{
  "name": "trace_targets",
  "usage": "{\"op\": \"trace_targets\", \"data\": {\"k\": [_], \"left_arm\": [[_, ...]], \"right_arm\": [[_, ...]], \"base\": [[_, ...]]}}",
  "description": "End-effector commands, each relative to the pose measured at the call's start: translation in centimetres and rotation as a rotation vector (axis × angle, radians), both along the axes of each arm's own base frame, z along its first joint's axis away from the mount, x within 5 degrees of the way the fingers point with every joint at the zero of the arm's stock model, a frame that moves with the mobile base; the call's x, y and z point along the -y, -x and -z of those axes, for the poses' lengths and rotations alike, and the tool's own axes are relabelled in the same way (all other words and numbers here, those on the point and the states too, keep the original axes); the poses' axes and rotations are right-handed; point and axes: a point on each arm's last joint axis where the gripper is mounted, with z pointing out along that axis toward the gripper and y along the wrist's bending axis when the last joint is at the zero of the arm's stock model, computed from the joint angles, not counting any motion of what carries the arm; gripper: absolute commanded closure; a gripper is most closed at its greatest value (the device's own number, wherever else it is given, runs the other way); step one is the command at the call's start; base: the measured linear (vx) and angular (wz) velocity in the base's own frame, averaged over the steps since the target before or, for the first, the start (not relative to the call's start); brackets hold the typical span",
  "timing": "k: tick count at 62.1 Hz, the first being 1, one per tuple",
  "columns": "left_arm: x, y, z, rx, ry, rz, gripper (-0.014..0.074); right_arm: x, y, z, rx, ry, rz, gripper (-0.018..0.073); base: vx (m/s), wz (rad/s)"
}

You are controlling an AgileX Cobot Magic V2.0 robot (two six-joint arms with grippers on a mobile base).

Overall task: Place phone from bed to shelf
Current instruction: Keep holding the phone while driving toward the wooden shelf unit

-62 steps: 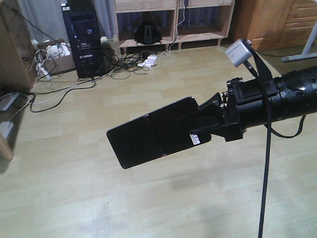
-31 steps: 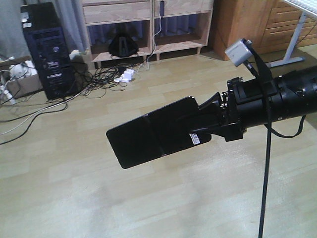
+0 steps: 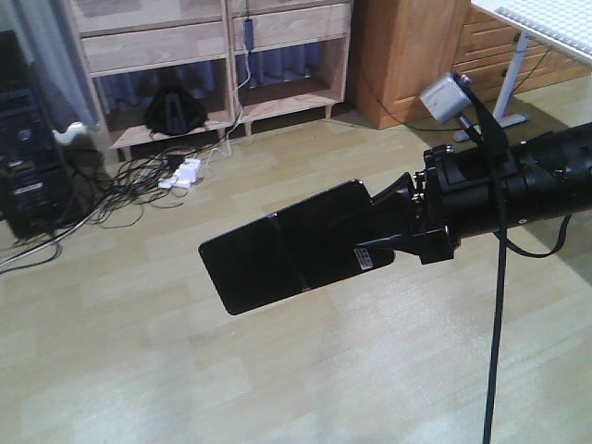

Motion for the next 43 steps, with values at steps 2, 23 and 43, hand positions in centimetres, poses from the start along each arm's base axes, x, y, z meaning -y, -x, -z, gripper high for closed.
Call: {"op": "trace_targets", "data": {"k": [2, 23, 43], "left_arm": [[0.02, 0.13, -1.45, 0.108, 0.011, 0.002, 0.0595], [0.02, 0.13, -1.45, 0.108, 0.011, 0.002, 0.0595], [0.02, 0.13, -1.45, 0.108, 0.011, 0.002, 0.0595]], "right_arm": [[-0.27, 1.06, -2.36, 0.021, -0.102, -0.042, 0.0561], [-0.27, 1.06, -2.36, 0.021, -0.102, -0.042, 0.0561], [-0.27, 1.06, -2.36, 0.021, -0.102, -0.042, 0.0561]], "base": [[0.48, -0.24], [0.48, -0.22], [0.49, -0.14]]}}
